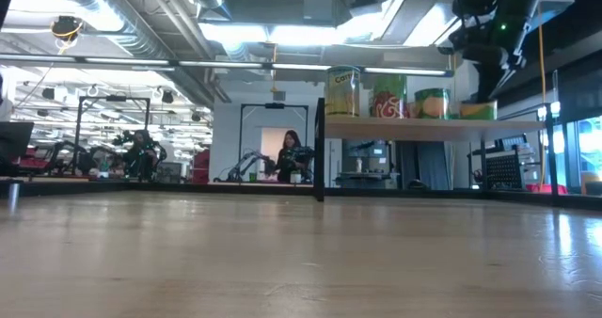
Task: Pick and place cans onto a shelf
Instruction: Put the green and yellow can on the shelf, then return to Home Position
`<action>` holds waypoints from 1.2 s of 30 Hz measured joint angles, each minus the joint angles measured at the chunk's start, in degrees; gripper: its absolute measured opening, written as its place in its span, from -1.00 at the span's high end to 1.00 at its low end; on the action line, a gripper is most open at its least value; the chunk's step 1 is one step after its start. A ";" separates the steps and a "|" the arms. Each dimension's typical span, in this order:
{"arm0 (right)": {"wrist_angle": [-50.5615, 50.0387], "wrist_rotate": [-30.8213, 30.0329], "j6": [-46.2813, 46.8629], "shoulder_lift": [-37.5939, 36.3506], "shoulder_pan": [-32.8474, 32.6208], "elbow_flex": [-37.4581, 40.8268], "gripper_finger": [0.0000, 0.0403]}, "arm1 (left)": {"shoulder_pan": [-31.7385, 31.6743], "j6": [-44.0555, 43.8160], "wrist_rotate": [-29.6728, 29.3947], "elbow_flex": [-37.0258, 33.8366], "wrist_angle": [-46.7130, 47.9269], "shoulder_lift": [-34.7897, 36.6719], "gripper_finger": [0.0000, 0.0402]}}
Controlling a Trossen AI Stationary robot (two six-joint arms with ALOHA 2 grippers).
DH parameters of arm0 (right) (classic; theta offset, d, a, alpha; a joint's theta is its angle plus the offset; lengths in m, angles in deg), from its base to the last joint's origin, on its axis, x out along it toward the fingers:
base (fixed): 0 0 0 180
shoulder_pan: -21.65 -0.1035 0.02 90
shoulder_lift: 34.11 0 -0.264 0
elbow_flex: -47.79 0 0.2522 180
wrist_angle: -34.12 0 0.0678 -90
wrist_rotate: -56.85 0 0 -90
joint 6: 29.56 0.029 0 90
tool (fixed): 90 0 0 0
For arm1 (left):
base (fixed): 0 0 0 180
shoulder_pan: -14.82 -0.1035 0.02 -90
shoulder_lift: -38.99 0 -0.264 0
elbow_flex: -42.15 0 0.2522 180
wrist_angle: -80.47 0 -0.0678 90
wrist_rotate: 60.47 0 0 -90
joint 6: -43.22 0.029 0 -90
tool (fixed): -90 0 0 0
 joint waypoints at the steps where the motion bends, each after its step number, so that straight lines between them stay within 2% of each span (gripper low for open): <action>1: 0.27 0.00 -0.18 0.33 0.43 -0.01 0.99 | 0.00 -0.01 0.00 0.00 0.00 0.00 0.84; 11: -0.29 1.05 -1.33 2.65 1.48 -0.01 0.99 | -0.56 -0.05 -0.07 0.00 0.00 0.00 0.84; 19: -1.20 1.01 -0.26 2.74 1.48 -0.01 0.77 | -0.85 -0.10 -0.07 0.00 0.00 0.00 0.84; 28: -4.03 0.98 -0.19 2.70 1.48 -0.08 0.73 | -0.85 -0.20 -0.07 0.00 0.02 0.00 0.84; 36: -6.51 0.97 -0.19 2.66 1.48 -6.46 0.73 | -0.85 0.23 -1.78 0.00 0.02 0.00 0.84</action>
